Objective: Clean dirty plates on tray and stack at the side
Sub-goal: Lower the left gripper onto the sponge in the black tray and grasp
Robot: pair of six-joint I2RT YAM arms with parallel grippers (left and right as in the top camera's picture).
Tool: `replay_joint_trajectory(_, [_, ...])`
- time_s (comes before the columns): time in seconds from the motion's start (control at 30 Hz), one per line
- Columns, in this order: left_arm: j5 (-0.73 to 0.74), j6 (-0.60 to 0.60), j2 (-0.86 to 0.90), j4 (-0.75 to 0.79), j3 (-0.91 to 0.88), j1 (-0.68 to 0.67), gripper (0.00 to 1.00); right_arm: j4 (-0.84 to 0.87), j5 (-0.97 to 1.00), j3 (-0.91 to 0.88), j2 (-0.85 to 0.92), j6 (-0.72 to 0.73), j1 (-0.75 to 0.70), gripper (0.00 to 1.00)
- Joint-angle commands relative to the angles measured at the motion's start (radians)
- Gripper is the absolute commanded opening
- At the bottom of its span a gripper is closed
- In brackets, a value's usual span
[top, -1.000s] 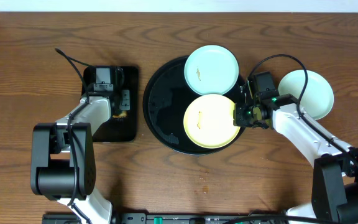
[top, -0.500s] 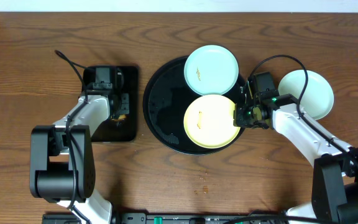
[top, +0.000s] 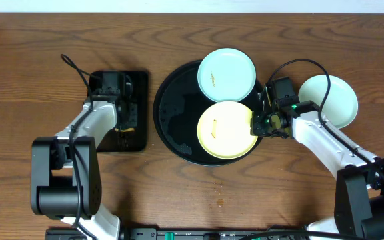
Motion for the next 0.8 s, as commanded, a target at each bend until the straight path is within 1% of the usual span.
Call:
replay_joint_trajectory(0.0, [0.002,0.009,0.074,-0.079,-0.061,0.001,0.88,0.007,0.002,0.019,0.0,0.01,0.005,0.01])
replay_joint_trajectory(0.13, [0.002,0.009,0.074,-0.133,-0.061,0.001,0.87,0.007,0.002,0.019,0.0,0.01,0.005,0.01])
replay_joint_trajectory(0.23, [0.002,0.009,0.074,-0.15,-0.061,0.001,0.89,0.007,0.002,0.019,0.0,0.01,0.005,0.02])
replay_joint_trajectory(0.27, [0.002,0.009,0.074,-0.149,-0.061,0.001,0.81,0.008,0.002,0.019,0.0,0.01,0.005,0.02])
replay_joint_trajectory(0.3, [0.002,0.009,0.074,-0.149,-0.061,0.001,0.51,0.008,0.002,0.019,0.0,0.01,0.005,0.02])
replay_joint_trajectory(0.33, [0.002,0.009,0.074,-0.149,-0.061,0.001,0.3,0.008,0.002,0.019,0.0,0.01,0.005,0.02])
replay_joint_trajectory(0.37, [0.002,0.009,0.074,-0.149,-0.061,0.001,0.2,0.007,0.002,0.019,0.0,0.01,0.005,0.02])
replay_joint_trajectory(0.4, [0.002,0.01,0.074,-0.147,-0.061,0.001,0.15,0.007,0.002,0.019,0.0,0.01,0.005,0.02])
replay_joint_trajectory(0.47, [-0.01,0.01,0.074,-0.132,-0.06,0.002,0.08,0.005,0.002,0.019,0.0,0.01,0.005,0.02])
replay_joint_trajectory(0.6, [-0.05,0.009,0.058,-0.119,-0.034,0.014,0.07,0.001,0.002,0.019,0.0,0.01,0.005,0.01])
replay_joint_trajectory(0.77, [-0.05,-0.005,-0.029,-0.113,0.005,0.04,0.08,0.001,0.002,0.019,0.0,0.01,0.005,0.01])
